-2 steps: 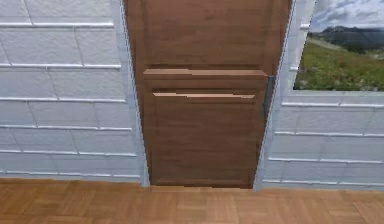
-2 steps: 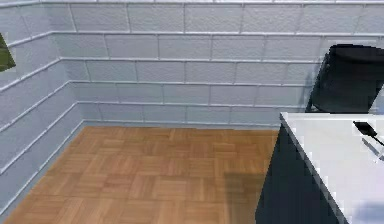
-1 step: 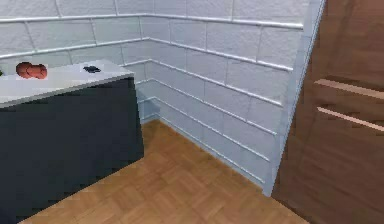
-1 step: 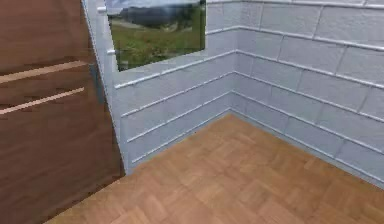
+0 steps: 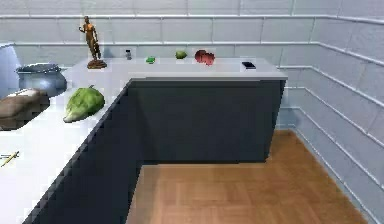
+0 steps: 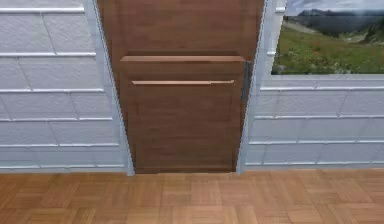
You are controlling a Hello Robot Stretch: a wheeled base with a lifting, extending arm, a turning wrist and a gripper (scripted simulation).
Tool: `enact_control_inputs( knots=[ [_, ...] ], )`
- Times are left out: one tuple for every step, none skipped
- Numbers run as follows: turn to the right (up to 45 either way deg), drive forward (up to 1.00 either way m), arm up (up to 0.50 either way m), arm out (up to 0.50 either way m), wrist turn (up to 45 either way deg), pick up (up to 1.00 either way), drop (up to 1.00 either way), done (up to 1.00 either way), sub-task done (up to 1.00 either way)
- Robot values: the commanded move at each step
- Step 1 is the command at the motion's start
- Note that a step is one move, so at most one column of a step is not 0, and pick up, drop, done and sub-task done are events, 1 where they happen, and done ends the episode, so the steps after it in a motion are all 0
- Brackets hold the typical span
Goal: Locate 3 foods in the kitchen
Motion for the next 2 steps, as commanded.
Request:
enact_control_inputs(
  knots=[
    [0.0,1.0,0.0,0.0,0.0,0.0,0.0,0.0,0.0],
    [-9.0,0.0,0.0,0.0,0.0,0.0,0.0,0.0,0.0]
  ],
)
